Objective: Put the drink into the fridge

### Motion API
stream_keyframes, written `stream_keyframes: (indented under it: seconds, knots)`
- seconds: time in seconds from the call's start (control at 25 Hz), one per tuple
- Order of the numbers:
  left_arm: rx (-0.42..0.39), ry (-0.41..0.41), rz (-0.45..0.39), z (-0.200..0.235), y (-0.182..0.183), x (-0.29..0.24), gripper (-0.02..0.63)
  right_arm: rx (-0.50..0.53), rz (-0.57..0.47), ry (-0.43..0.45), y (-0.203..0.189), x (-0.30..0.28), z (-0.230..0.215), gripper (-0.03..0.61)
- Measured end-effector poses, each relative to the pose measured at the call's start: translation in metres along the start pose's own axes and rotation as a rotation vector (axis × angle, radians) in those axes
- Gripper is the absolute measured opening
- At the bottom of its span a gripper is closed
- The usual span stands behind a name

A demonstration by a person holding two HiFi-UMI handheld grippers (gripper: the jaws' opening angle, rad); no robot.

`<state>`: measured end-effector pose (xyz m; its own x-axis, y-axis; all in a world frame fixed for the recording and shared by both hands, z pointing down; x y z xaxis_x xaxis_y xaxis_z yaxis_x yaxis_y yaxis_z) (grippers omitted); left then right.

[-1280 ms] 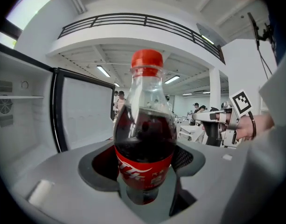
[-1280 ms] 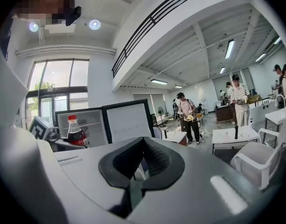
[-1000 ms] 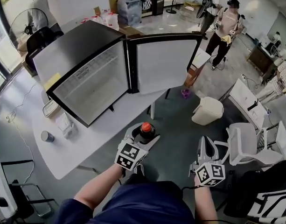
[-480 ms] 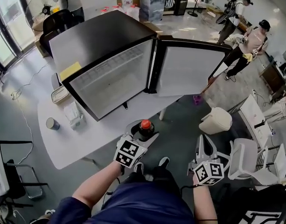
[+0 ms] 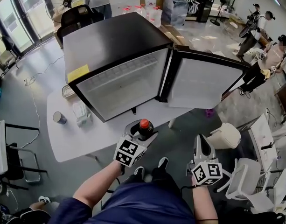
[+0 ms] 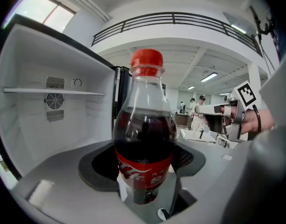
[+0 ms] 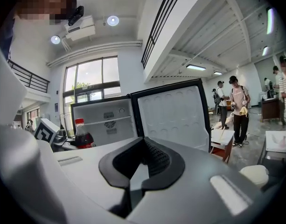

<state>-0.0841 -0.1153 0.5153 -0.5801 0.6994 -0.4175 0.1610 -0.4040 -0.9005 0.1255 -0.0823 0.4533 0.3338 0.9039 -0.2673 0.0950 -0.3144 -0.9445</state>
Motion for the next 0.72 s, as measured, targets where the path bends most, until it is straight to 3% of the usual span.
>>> stream_keyframes:
  seconds: [0.48, 0.72]
  knots:
    - [0.126, 0.297, -0.035, 0.078, 0.016, -0.036, 0.314, 0.025, 0.055, 0.265, 0.011, -0.081, -0.013, 0.006]
    - [0.137, 0.384, -0.029, 0.121, 0.020, -0.050, 0.314, 0.026, 0.086, 0.313, 0.008, -0.100, -0.016, 0.006]
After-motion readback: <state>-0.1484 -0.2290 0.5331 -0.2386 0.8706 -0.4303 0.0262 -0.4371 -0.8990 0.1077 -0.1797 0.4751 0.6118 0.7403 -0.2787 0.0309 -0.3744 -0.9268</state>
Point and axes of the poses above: the fingertips, and each gripper's own axes: x backward along the fingers, z to its left, y out of its top, the point moved 1 cm from there along x, backward along the fingers, and after that the axes turned 5 degrees about z, right-handed, at the moved point
